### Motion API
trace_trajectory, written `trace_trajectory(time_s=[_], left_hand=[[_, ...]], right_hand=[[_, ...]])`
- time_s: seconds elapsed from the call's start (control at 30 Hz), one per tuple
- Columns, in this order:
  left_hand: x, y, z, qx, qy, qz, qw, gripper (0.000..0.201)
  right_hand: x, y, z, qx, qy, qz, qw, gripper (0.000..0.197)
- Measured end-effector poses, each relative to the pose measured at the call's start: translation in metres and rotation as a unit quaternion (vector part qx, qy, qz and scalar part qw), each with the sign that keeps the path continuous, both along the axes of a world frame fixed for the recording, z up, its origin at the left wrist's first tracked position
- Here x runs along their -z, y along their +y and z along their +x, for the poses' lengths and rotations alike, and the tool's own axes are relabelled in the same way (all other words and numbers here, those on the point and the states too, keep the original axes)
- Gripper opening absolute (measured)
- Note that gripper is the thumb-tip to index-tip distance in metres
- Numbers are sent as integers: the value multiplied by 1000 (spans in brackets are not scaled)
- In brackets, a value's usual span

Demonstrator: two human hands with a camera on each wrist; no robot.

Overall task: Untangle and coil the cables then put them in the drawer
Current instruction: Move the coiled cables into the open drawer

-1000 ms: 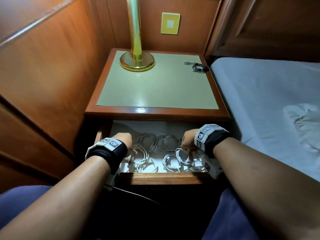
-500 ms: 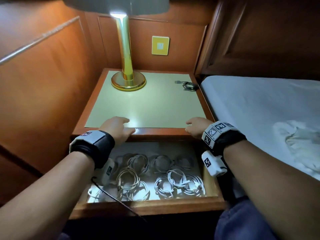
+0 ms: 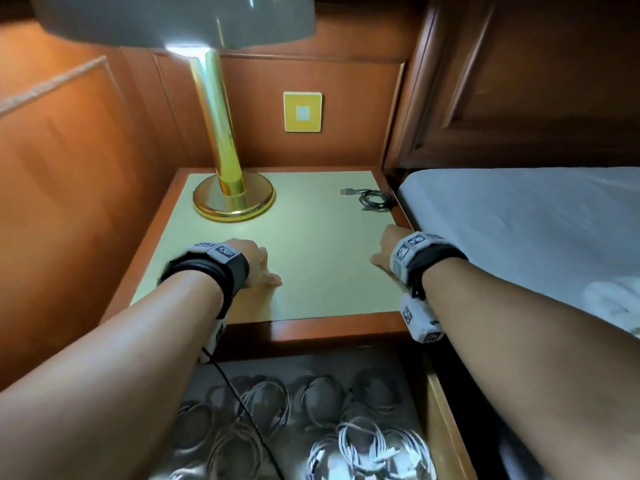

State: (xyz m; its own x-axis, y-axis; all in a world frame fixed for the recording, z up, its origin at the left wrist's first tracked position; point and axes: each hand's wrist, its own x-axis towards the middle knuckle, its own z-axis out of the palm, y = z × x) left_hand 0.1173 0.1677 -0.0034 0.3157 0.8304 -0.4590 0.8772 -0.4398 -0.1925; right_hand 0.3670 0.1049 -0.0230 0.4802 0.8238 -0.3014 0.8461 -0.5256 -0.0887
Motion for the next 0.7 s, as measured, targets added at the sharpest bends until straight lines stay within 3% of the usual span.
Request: trace_trajectory(time_s=[0.13, 0.27, 0.43, 0.53, 0.63, 0.7], left_hand=[[1, 23, 16, -1, -3, -2, 1000, 81], [3, 39, 28, 3, 11, -4, 1000, 83], [5, 46, 33, 6, 19, 3, 1000, 84], [1, 42, 32, 5, 21, 4, 1000, 84], [0, 32, 28, -5, 3, 6, 1000, 80], [2, 26, 25, -14, -11, 6, 1000, 77]], right_hand=[[9, 28, 26, 16, -12, -10, 1000, 117], [14, 54, 41, -13, -12, 21, 1000, 139], [10, 76, 46, -32, 22, 4, 999, 125], [8, 78, 44, -20, 14, 17, 1000, 128], [5, 58, 37, -22, 56, 17, 998, 90], [5, 43, 35, -23, 64, 28, 997, 78]])
